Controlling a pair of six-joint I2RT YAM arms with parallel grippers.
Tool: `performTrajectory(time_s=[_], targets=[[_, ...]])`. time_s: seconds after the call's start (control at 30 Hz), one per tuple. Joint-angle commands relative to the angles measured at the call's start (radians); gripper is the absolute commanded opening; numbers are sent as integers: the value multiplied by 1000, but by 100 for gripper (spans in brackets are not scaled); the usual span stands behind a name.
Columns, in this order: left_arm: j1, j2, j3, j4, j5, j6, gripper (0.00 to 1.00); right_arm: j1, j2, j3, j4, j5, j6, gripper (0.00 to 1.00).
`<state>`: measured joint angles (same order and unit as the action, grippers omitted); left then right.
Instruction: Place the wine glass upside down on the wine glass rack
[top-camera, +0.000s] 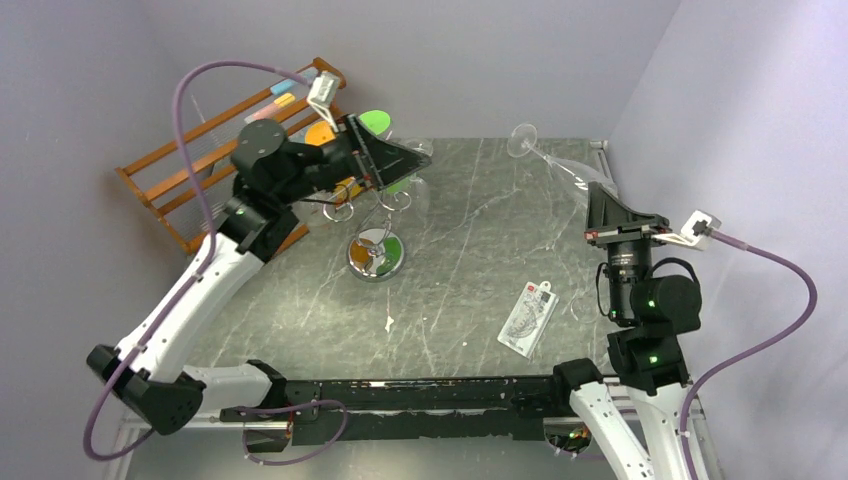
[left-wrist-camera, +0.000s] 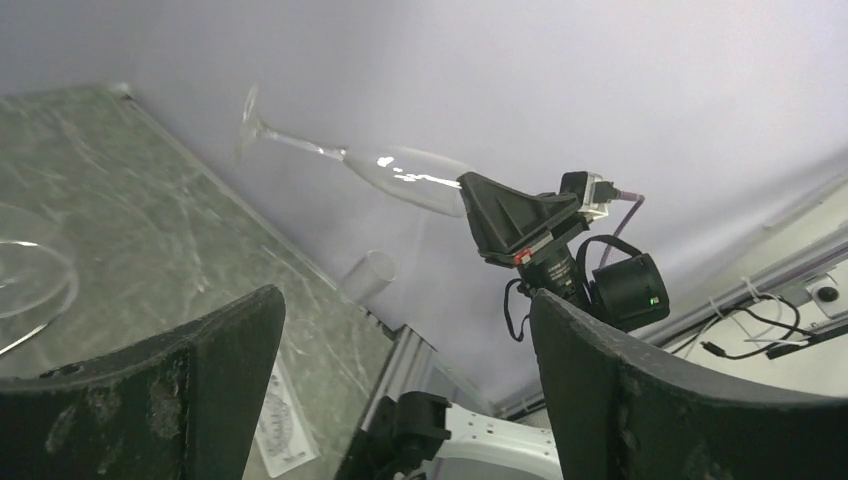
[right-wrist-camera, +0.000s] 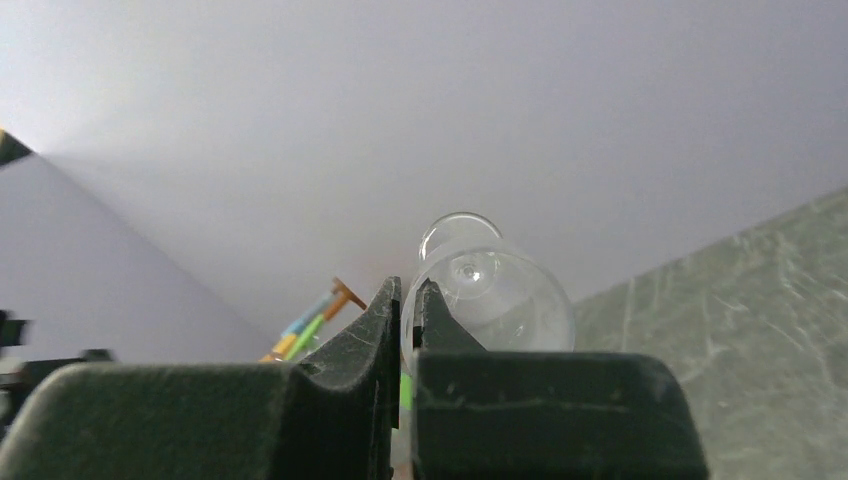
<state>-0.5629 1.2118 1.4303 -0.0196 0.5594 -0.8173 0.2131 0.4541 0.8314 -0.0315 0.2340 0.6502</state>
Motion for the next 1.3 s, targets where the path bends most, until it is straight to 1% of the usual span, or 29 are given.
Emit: performTrajectory(time_s=[0.0,0.1,0.2,0.33,0.47,0.6,0.73,0.87,0.97,1.03,1.1,1.13,1.27], targets=[[-90,80,58,104,-87,-72,94,-7,-45,-15,147,-22,83,0],[-148,142,89,149,-163,-111,92,-7,-70,-7,166,-62,117,0],[-198,183,96,224,-250,-159,94,-7,-88,-1,180,-96,156,0],[-257,212,76,252,-418,-270,96,-7,-115,-22,238,-136,197,0],[-296,226,33,326,-518,-358,95,-7,-119,-43,308,-186,238,0],[-366,240,28,384,-635,-356,96,-7,-99,-64,364,-249,259,0],[-418,244,-4,464,-746,-353,96,-7,-78,-63,386,-299,278,0],[-438,267,-16,525,-783,-390,96,-7,-75,-77,413,-313,314,0],[-450,287,3,562,-823,-354,97,-7,-78,-87,422,-319,327,0],[-453,303,29,568,-852,-324,94,-7,-79,-86,415,-323,328,0],[-462,316,43,585,-886,-305,90,-7,-81,-90,418,-321,334,0],[-465,320,41,599,-905,-302,87,-7,-84,-96,430,-322,340,0],[-472,324,22,668,-979,-293,68,-7,-85,-106,439,-333,353,0]])
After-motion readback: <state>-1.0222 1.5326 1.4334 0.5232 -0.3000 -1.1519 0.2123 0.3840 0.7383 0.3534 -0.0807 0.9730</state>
